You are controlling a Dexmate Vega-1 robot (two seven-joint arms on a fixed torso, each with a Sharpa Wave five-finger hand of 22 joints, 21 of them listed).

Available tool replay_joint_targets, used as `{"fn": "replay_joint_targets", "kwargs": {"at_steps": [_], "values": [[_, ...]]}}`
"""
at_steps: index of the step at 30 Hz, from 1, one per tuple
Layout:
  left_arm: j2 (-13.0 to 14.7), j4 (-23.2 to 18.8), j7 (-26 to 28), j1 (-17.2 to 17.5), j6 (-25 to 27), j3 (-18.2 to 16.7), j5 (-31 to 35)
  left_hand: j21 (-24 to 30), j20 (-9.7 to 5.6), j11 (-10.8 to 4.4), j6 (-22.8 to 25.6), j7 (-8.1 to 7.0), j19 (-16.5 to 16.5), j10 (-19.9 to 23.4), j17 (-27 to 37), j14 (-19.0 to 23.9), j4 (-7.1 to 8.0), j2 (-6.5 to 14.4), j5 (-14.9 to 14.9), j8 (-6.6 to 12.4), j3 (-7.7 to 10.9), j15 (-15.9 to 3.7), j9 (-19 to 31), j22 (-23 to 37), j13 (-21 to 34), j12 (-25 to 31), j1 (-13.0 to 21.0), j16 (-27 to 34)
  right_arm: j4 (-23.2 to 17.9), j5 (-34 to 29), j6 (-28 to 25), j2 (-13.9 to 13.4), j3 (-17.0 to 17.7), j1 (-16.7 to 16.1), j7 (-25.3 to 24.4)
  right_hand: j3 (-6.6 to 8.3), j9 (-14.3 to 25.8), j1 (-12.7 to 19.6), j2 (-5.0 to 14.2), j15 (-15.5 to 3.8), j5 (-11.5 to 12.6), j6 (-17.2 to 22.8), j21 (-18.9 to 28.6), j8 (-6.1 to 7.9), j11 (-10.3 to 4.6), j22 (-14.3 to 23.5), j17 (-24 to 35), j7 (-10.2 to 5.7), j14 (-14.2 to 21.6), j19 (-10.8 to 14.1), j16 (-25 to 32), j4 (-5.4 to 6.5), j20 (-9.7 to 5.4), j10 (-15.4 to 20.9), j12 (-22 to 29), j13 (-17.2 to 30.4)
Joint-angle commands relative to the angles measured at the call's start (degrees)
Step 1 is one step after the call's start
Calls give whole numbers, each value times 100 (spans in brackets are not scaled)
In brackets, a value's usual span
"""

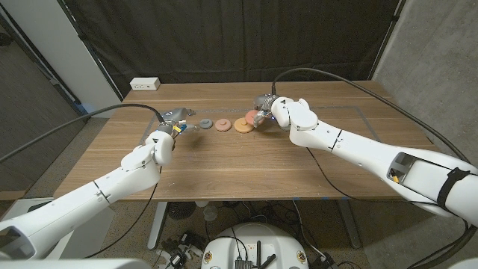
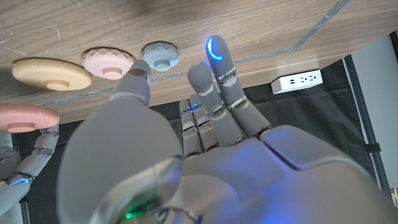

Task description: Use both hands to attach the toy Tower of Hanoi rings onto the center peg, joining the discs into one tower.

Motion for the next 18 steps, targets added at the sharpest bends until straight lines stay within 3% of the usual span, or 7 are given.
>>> {"fn": "replay_joint_targets", "kwargs": {"at_steps": [1, 18], "values": [[16, -61, 80, 53, 85, -22, -37, 55, -547, -30, 59, 0, -43, 33, 4, -6, -11, 5, 22, 19, 30, -13, 15, 7, 23, 1, 7, 3, 348, 21, 255, 311, 66, 104, 37, 224, 25, 451, 417, -248, 30, 1347, 29, 344, -1324, -1, 6, -1262, 63, 44, 35, 177, -12, 1389, -14, 157], [4, -51, 48, 1, 97, 28, -19, 63, -545, -38, 75, -5, -49, 55, 1, -7, -6, 6, 23, 22, 43, -13, 16, 3, 27, 3, -2, 6, 567, 23, 359, 451, 29, 187, 30, 245, 21, 464, 425, -251, 47, 1380, 104, 342, -1323, -2, 8, -1272, 118, 65, 46, 180, -10, 1438, -61, 224]]}}
